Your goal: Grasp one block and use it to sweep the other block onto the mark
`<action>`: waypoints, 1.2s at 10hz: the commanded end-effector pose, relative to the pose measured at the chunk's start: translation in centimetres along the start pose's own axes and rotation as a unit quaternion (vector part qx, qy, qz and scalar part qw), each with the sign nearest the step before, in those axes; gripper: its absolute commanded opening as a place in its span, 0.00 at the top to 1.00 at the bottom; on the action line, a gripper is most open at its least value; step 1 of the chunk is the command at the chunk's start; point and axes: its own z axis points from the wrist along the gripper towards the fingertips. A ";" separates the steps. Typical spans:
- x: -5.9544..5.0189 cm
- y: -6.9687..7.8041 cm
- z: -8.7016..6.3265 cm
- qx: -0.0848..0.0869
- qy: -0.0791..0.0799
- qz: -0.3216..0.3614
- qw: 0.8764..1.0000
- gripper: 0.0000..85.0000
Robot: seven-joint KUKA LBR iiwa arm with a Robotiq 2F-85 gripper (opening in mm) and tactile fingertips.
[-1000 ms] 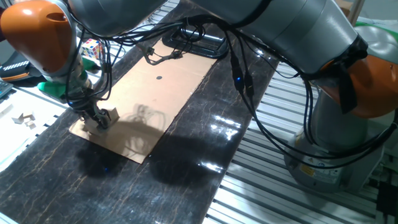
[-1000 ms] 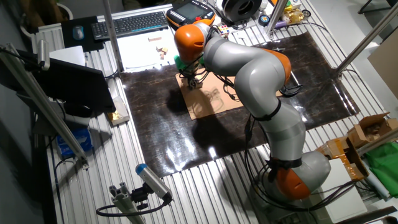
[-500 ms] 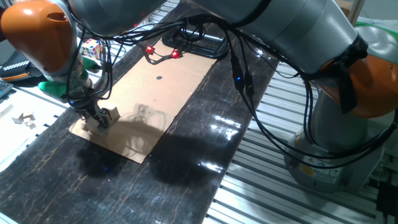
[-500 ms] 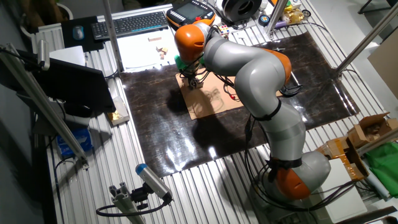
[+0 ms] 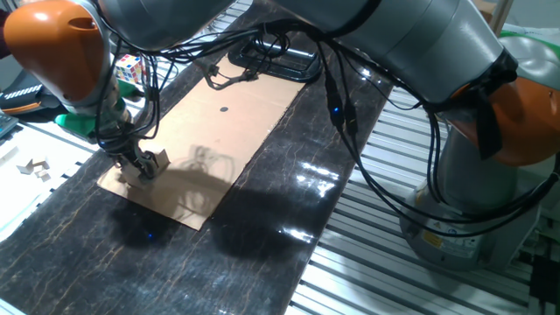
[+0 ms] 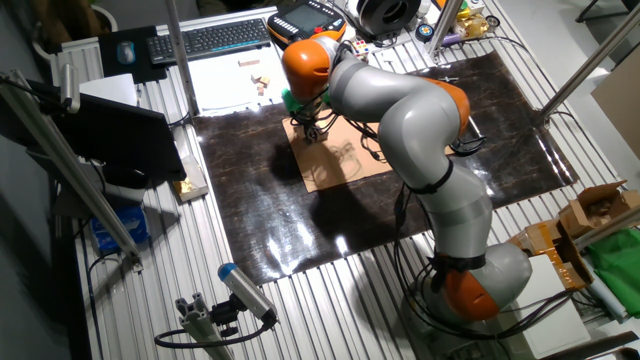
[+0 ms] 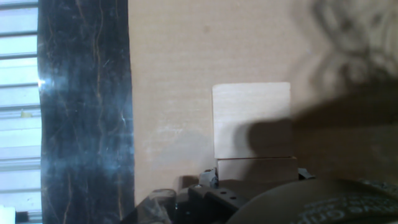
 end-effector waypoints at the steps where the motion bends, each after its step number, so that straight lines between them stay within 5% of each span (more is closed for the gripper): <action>1: -0.1 0.0 0.0 -0.001 0.000 0.000 1.000 0.99; 12: -1.0 -0.2 0.2 -0.005 -0.001 0.001 1.000 0.99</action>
